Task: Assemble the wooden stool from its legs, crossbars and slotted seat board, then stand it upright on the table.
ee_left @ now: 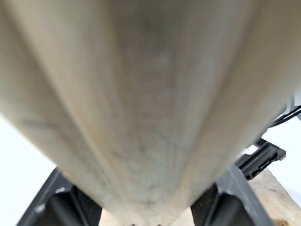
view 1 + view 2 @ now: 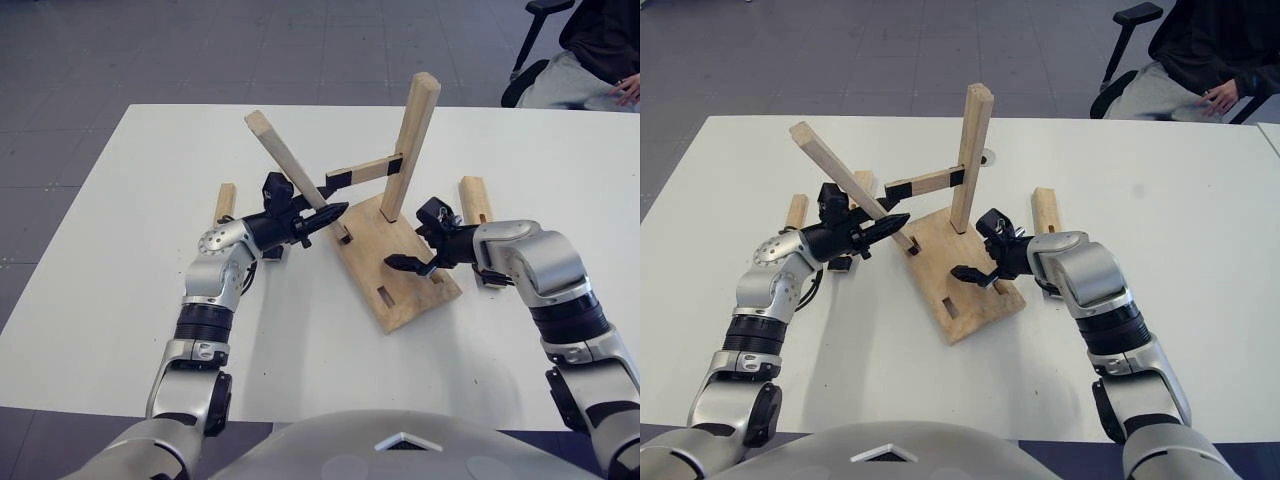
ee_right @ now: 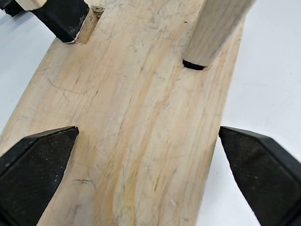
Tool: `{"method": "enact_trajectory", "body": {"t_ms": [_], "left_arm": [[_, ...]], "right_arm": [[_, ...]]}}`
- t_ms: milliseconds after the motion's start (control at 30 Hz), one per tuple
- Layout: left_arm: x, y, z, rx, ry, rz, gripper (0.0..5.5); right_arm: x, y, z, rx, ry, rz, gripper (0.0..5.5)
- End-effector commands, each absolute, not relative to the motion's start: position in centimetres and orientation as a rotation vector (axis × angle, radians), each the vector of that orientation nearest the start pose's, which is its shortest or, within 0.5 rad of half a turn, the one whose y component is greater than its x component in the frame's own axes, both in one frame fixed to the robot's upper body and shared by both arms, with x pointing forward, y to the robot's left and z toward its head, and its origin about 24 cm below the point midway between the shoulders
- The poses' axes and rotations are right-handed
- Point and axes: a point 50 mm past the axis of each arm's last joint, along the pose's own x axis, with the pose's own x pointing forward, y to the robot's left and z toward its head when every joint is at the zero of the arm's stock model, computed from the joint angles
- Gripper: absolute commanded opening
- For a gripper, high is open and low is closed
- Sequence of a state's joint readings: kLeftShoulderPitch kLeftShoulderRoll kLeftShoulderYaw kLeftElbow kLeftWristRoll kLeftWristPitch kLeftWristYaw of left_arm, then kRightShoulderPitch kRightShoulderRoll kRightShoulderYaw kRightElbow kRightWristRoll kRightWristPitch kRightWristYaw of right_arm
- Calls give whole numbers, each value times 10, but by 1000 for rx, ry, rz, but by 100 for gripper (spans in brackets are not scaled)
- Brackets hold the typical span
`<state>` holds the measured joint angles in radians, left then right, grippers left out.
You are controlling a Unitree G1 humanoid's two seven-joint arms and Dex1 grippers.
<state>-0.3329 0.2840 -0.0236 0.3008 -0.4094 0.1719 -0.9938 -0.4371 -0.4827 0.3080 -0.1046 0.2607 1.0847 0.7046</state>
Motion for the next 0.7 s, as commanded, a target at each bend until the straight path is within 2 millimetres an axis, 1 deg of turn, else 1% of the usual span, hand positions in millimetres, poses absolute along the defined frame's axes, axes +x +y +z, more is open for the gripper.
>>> {"method": "enact_trajectory", "body": {"t_ms": [33,167,333,400,700], "left_arm": [[294,147,62,-168,88,-1031,204],[297,150,62,-160,94,-1026,204],[298,164,56,-134,133,-1009,204],[298,166,54,-129,141,-1007,204],[290,157,47,-128,168,-1069,204]], "right_arm": [[271,-127,67,-175,836,930,550],[271,-126,69,-178,831,937,550],[272,-127,71,-178,825,935,550],[272,-126,70,-176,824,934,550],[274,-126,72,-173,815,927,550]]}}
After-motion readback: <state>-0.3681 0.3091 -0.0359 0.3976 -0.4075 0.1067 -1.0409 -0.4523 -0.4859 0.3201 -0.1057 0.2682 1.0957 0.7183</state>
